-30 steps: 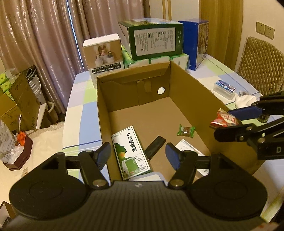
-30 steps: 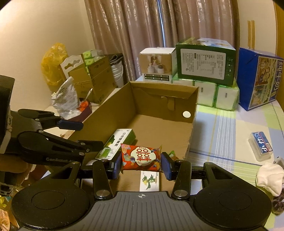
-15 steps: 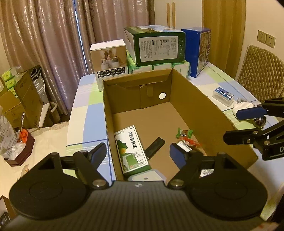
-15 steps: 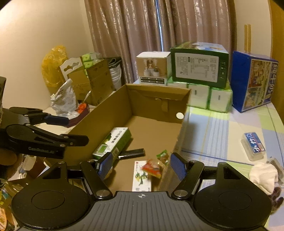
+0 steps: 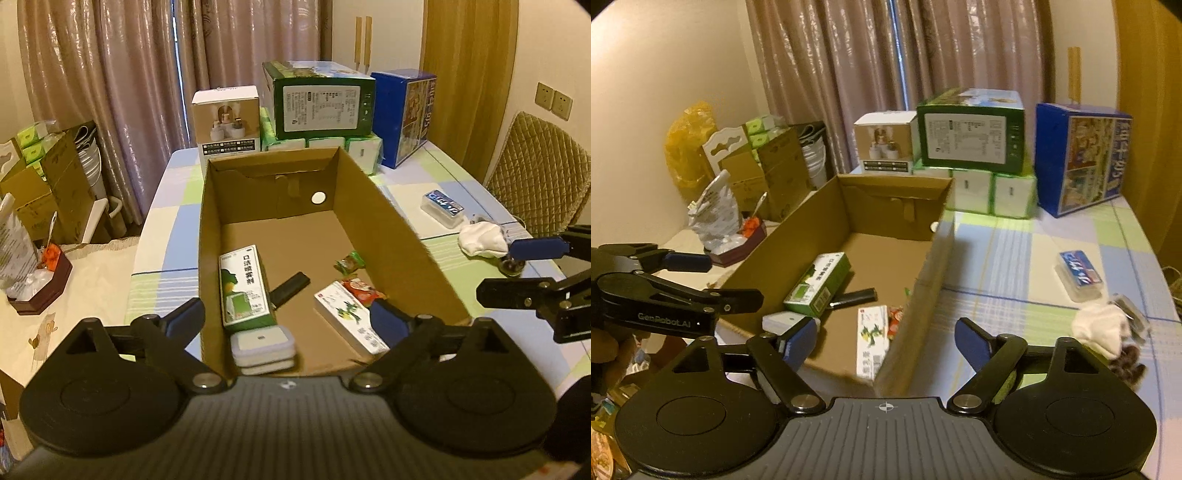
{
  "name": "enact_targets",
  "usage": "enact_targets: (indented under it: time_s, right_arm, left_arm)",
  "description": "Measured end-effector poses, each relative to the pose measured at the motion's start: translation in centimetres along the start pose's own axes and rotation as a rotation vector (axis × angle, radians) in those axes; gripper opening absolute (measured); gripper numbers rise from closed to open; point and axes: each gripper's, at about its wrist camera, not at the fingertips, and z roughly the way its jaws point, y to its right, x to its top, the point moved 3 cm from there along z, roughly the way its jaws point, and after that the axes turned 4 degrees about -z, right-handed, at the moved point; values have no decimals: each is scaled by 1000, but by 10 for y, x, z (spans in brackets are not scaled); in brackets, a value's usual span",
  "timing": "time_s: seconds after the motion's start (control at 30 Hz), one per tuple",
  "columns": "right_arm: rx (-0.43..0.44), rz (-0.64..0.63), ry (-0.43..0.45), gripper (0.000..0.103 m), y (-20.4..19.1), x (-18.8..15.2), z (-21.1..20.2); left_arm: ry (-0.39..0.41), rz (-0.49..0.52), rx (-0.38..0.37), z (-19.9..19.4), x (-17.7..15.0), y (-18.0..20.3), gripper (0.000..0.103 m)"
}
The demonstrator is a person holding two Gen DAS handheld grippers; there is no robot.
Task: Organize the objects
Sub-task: 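Move both tools back toward the remaining table items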
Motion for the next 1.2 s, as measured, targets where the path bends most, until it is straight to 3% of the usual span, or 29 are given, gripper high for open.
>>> enact_targets:
  time_s: [0.17,0.5,0.87,1.2]
  right_arm:
    - [-38,26,-5,92,8,-10,-24]
    - [-111,90,-2,100,38,-33,-74]
    - [-191,163,48,101,78,-49,-121]
    - [-251,222,37,101,114,-70,-148]
  left_arm:
    - [16,-21,7,-23,-4,11,102]
    - [34,-21,-13,-54,-11,52,102]
    - [43,-30,-53,-73,-14,97,102]
    - [51,-19,-98,-76,-12,131,102]
